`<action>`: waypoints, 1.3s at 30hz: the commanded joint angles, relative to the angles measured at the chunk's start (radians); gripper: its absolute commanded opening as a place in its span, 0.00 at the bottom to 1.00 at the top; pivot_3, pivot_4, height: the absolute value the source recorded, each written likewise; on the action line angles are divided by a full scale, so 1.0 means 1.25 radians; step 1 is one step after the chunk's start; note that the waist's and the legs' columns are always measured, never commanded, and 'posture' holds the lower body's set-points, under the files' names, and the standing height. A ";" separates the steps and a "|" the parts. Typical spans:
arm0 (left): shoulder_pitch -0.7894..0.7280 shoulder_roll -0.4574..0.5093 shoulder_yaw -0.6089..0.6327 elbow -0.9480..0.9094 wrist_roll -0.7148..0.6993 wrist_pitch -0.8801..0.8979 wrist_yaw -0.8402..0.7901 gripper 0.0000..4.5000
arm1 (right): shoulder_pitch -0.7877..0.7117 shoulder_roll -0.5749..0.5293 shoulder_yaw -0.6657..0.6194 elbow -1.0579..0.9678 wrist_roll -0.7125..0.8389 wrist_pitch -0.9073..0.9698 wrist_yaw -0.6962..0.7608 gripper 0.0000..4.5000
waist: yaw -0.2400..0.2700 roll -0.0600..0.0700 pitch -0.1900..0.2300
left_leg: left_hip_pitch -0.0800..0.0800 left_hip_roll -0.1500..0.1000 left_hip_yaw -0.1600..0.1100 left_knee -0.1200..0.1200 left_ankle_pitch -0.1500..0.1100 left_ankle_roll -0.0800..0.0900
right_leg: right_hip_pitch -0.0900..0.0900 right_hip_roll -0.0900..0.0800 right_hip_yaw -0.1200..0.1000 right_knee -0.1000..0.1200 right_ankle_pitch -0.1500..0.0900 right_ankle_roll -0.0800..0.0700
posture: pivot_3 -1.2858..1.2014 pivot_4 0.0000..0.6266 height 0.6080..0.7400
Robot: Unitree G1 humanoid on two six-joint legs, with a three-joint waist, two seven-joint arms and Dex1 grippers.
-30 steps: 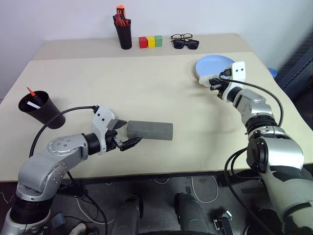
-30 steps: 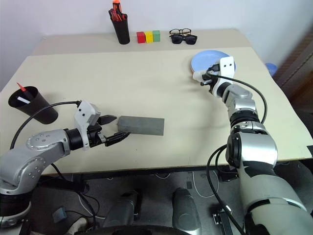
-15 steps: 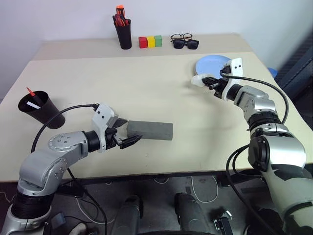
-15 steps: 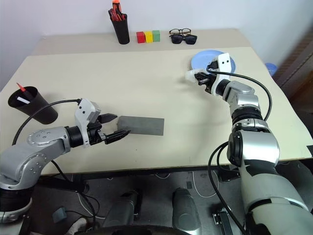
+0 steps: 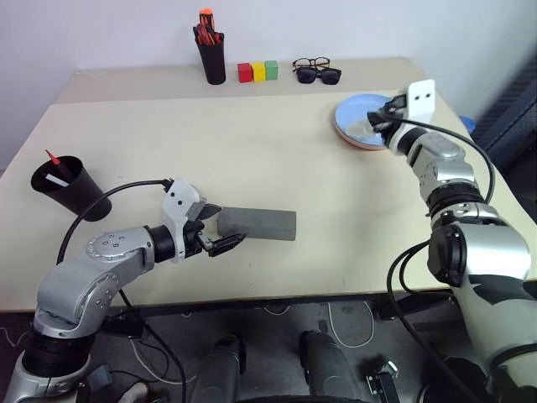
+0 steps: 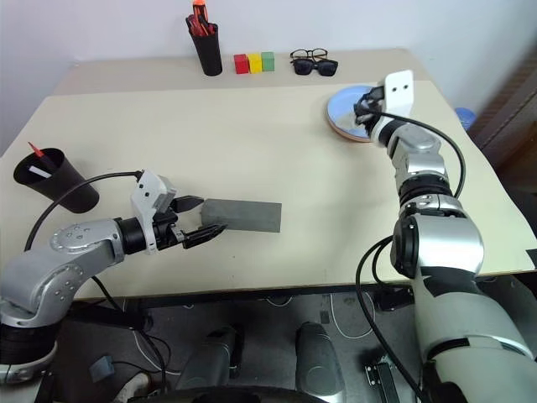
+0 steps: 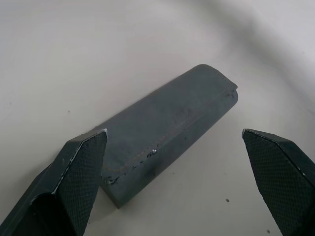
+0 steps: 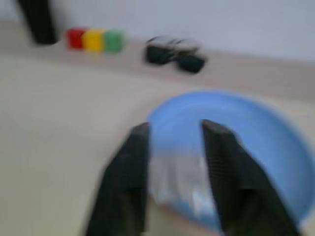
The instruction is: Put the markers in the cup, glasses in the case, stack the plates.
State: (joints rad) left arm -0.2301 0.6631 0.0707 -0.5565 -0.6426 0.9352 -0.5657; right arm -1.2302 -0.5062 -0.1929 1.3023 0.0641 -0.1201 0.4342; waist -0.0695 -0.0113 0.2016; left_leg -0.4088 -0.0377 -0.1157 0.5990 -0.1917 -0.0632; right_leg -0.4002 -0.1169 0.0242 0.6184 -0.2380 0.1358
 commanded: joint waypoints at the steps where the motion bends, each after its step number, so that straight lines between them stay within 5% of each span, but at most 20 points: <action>1: 0.011 0.010 0.040 -0.031 -0.006 -0.004 0.011 1.00 | -0.023 -0.001 -0.016 0.005 -0.005 -0.059 -0.030 0.51 | 0.000 0.000 0.000 | 0.000 0.000 0.000 0.000 0.000 0.000 | 0.000 0.000 0.000 0.000 0.000 0.000 | 0.52 0.24 1.00; 11: 0.002 0.001 0.016 -0.018 0.003 -0.019 0.011 1.00 | 0.045 -0.001 -0.064 -0.073 0.080 -0.039 0.189 0.51 | 0.003 0.000 0.000 | 0.000 0.000 0.000 0.000 0.000 0.000 | 0.001 0.000 0.000 0.000 0.000 0.000 | 0.52 0.24 1.00; 16: 0.040 -0.026 0.025 -0.005 0.080 -0.201 -0.009 1.00 | 0.277 -0.044 -0.023 -0.478 0.157 0.149 0.381 0.51 | 0.010 0.000 0.000 | 0.000 0.000 0.000 0.000 0.000 0.000 | 0.001 0.000 0.000 0.000 0.000 0.001 | 0.52 0.24 1.00; 24: 0.088 -0.030 0.112 0.067 0.057 -0.272 -0.051 1.00 | 0.670 -0.165 -0.040 -1.023 0.237 0.364 0.430 0.51 | 0.023 0.001 -0.001 | 0.000 0.000 0.000 -0.001 0.000 0.000 | -0.001 0.000 0.000 0.001 -0.002 -0.002 | 0.52 0.24 1.00; 30: 0.222 -0.017 0.161 0.048 0.143 -0.421 -0.083 1.00 | 0.839 -0.238 -0.118 -1.106 0.246 0.351 0.434 0.51 | 0.023 0.001 -0.001 | 0.000 0.001 0.001 0.001 0.000 0.000 | 0.001 -0.001 0.000 -0.001 -0.002 -0.003 | 0.52 0.24 1.00; 39: 0.393 -0.015 0.274 0.017 0.045 -0.461 -0.186 1.00 | 1.003 -0.272 -0.235 -1.146 0.283 0.338 0.457 0.51 | 0.030 0.001 -0.001 | -0.001 0.001 0.002 0.002 -0.001 0.000 | 0.001 -0.002 0.000 -0.004 -0.002 -0.004 | 0.52 0.24 1.00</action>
State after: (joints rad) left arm 0.2515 0.6401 0.3771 -0.4911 -0.5525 0.3821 -0.7793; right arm 0.0189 -0.8266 -0.4384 -0.0901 0.3971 0.3196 1.0011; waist -0.0321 -0.0106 0.2005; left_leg -0.4103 -0.0361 -0.1128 0.6011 -0.1928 -0.0640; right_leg -0.3991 -0.1192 0.0239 0.6127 -0.2406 0.1321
